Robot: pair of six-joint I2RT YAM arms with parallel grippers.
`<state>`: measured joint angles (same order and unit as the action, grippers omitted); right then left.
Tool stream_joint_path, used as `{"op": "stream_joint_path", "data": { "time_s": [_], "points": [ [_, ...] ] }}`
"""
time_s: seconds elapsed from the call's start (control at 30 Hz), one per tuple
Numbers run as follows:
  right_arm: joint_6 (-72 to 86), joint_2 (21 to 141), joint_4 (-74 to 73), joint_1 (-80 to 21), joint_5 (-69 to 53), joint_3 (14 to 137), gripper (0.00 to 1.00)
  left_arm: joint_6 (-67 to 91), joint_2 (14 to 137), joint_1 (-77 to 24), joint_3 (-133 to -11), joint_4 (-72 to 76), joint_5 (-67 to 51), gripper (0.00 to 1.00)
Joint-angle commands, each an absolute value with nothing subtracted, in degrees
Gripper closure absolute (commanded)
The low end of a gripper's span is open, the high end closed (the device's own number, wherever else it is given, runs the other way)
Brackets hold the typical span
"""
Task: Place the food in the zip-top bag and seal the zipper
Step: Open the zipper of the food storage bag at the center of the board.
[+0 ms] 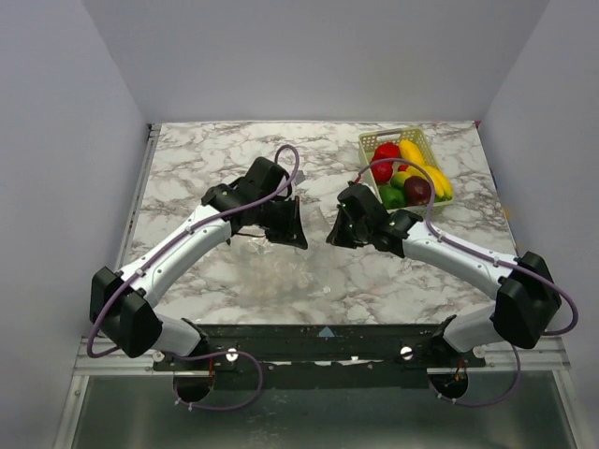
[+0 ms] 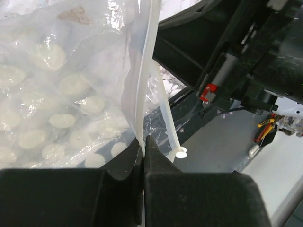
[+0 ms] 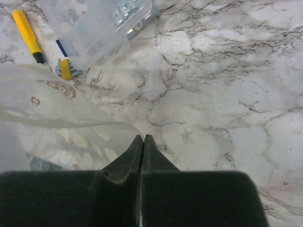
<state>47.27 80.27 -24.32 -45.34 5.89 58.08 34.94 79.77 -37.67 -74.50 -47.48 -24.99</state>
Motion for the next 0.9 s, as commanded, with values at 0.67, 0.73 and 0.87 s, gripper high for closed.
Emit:
{"op": "stream_joint_path", "data": {
  "time_s": [0.67, 0.73, 0.87],
  "points": [
    [43.9, 81.3, -48.5, -40.6, 25.9, 81.8, 0.13, 34.2, 78.2, -33.5, -65.1, -35.6, -29.3, 1.0],
    [41.3, 82.0, -47.0, -34.3, 24.5, 80.8, 0.14, 34.0, 78.1, -33.5, -65.1, -35.9, -28.9, 1.0],
    [38.2, 83.8, -44.3, -25.9, 27.8, 79.2, 0.09, 33.8, 78.6, -33.6, -65.0, -35.7, -30.2, 1.0]
  ]
}}
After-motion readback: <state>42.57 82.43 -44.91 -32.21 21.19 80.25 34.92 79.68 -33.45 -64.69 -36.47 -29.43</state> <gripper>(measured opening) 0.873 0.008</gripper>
